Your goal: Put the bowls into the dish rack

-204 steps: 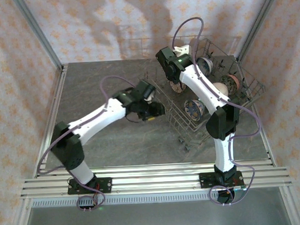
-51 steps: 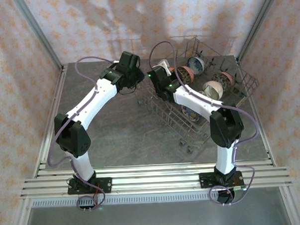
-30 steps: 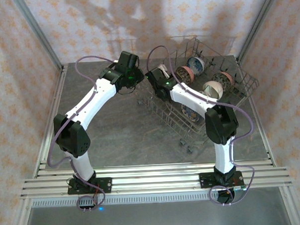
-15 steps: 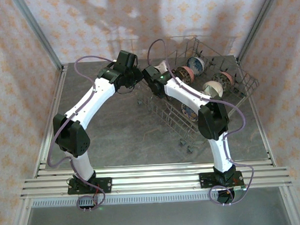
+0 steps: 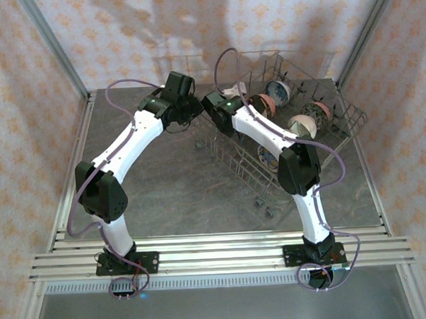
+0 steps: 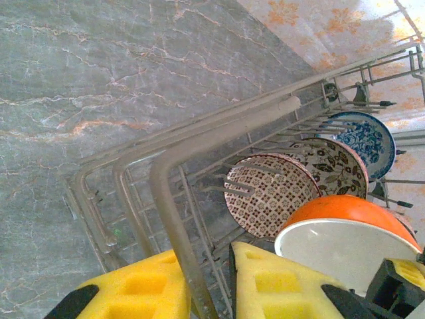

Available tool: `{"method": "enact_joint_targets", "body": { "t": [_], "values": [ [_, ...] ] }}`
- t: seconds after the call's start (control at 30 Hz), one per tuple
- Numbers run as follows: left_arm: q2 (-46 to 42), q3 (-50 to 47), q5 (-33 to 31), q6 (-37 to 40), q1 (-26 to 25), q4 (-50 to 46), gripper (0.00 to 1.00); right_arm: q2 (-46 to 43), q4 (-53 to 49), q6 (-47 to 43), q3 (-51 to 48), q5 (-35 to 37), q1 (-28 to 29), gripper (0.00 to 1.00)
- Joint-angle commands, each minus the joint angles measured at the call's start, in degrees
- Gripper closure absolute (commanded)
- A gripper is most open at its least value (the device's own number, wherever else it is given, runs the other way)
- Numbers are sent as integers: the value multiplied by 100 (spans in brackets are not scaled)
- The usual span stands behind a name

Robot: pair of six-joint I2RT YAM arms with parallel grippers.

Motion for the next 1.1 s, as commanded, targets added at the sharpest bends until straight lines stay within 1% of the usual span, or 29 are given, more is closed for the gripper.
{"method": "enact_joint_targets", "body": {
  "t": [0.0,0.4,0.53,0.63,0.67,0.73,0.77,0.8,1.07],
  "values": [
    [-232,-17,283,13,-80,112,79,495,-777,539,171,306,240,87],
    [-282,-187,415,-71,-78,267,79,1026,-1300,926,759,273,394,85],
    [-278,-192,420,-80,-77,290,79,1069,-1331,1038,804,106,417,84],
    [-266,-168,436,-62,-75,273,79,1043,-1330,1028,814,40,416,82],
    [-261,-166,442,-57,-79,271,79,1022,-1347,1045,830,23,416,79],
    [-260,-144,443,-56,-77,259,79,968,-1340,1037,838,-33,417,77],
    [-260,-134,450,-58,-77,265,79,938,-1349,1050,850,-55,416,74],
    [-258,-124,446,-55,-78,258,79,921,-1349,1042,856,-88,420,72],
    [-243,-55,450,-27,-78,191,79,866,-1365,976,1003,-262,424,71]
  ]
}}
